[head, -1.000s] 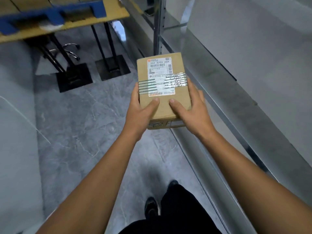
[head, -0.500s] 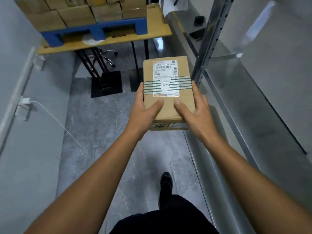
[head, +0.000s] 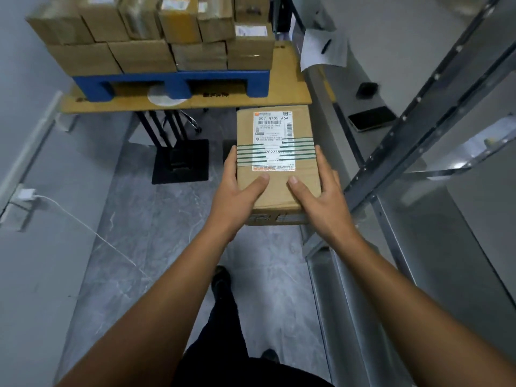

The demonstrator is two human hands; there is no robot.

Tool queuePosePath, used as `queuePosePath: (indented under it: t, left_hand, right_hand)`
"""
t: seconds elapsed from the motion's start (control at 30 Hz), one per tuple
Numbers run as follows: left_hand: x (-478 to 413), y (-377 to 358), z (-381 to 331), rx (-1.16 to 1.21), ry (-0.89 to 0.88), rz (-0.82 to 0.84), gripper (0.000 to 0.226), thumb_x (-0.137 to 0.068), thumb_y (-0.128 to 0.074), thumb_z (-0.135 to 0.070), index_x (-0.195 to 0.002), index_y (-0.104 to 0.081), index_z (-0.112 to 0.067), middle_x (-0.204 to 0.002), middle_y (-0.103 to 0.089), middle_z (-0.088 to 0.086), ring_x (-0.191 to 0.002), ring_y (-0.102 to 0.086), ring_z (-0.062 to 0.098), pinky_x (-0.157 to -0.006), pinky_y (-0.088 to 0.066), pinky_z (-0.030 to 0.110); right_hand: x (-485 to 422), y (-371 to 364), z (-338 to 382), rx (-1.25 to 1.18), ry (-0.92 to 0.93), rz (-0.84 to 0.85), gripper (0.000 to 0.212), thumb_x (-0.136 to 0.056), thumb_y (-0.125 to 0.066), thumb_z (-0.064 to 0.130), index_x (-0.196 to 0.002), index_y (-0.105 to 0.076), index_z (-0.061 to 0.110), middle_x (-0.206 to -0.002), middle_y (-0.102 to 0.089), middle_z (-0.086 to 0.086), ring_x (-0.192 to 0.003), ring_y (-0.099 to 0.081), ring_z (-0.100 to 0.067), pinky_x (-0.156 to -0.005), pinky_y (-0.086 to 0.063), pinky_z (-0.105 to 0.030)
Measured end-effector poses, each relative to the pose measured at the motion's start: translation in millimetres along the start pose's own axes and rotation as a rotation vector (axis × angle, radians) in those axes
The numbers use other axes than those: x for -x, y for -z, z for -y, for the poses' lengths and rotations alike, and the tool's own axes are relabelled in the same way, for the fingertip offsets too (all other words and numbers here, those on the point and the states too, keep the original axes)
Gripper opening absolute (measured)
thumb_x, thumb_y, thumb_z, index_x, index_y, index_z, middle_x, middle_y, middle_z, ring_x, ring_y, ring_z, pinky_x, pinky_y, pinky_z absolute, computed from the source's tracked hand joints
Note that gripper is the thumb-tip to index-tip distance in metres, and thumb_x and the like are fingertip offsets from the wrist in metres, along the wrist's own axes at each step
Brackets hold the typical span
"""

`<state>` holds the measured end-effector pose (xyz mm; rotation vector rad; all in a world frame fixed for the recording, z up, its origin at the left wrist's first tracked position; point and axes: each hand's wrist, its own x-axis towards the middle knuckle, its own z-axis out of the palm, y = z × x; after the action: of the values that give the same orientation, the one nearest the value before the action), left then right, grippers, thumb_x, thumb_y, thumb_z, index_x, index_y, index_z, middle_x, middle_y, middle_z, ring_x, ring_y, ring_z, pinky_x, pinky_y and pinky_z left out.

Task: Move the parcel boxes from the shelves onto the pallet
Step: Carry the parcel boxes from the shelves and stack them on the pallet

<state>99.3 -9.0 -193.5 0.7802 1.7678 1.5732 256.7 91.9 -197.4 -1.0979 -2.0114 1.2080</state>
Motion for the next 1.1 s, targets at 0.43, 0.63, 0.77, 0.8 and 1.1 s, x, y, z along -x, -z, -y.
queuePosePath:
  t: [0.43,0.63,0.77,0.8,1.1]
  left_hand:
    - [-283.7,34.7,-52.8,0.004,-0.025,0.120,0.077,-0.086,-0.073,-0.041,-0.154,-0.038,-0.045,-0.133,-0.065,-0.025,-0.121,-0.062,0.000,-0.111,-0.049,0.043]
    - [-385.1,19.8,-60.7,-0.033,-0.045,0.074,0.078,-0.093,-0.072,-0.045,-0.160,-0.032,-0.037,-0.134,-0.055,-0.034,-0.116,-0.053,-0.022,-0.099,-0.042,0.013]
    - [-453.3,19.3,-64.1,-0.159,-0.101,-0.017,0.076,-0.096,-0.067,-0.053,-0.160,-0.030,-0.039,-0.162,-0.039,-0.015,-0.140,-0.037,-0.001,-0.110,-0.032,0.026]
    - [-469.8,20.5,-66.1,-0.191,-0.113,-0.039,0.073,-0.097,-0.065,-0.054,-0.160,-0.032,-0.039,-0.163,-0.037,-0.013,-0.141,-0.037,0.002,-0.109,-0.031,0.027]
    - [-596.9,25.3,-84.7,-0.524,-0.167,-0.174,0.071,-0.099,-0.057,-0.061,-0.158,-0.040,-0.026,-0.159,-0.042,0.000,-0.143,-0.041,0.015,-0.115,-0.037,0.038]
  right_hand:
    - [-260.0,-48.9,51.7,-0.089,0.010,-0.126,0.074,-0.091,-0.064,0.051,-0.158,-0.033,0.049,-0.142,-0.050,0.015,-0.132,-0.046,0.011,-0.110,-0.037,-0.014]
    - [-368.1,-41.5,50.8,-0.085,-0.009,-0.124,0.074,-0.099,-0.067,0.040,-0.164,-0.030,0.039,-0.150,-0.049,0.004,-0.133,-0.053,-0.002,-0.114,-0.044,-0.031]
    - [-447.2,-38.3,42.7,-0.127,-0.022,-0.123,0.070,-0.102,-0.065,0.038,-0.163,-0.030,0.041,-0.150,-0.050,0.008,-0.133,-0.051,-0.002,-0.109,-0.041,-0.027]
    - [-466.8,-37.2,42.3,-0.147,-0.026,-0.117,0.067,-0.102,-0.064,0.039,-0.161,-0.033,0.043,-0.149,-0.051,0.010,-0.133,-0.052,-0.001,-0.107,-0.041,-0.024]
    - [-614.0,-46.1,35.1,-0.213,-0.074,0.016,0.074,-0.098,-0.065,0.045,-0.163,-0.030,0.043,-0.157,-0.047,0.009,-0.141,-0.049,-0.011,-0.120,-0.040,-0.045]
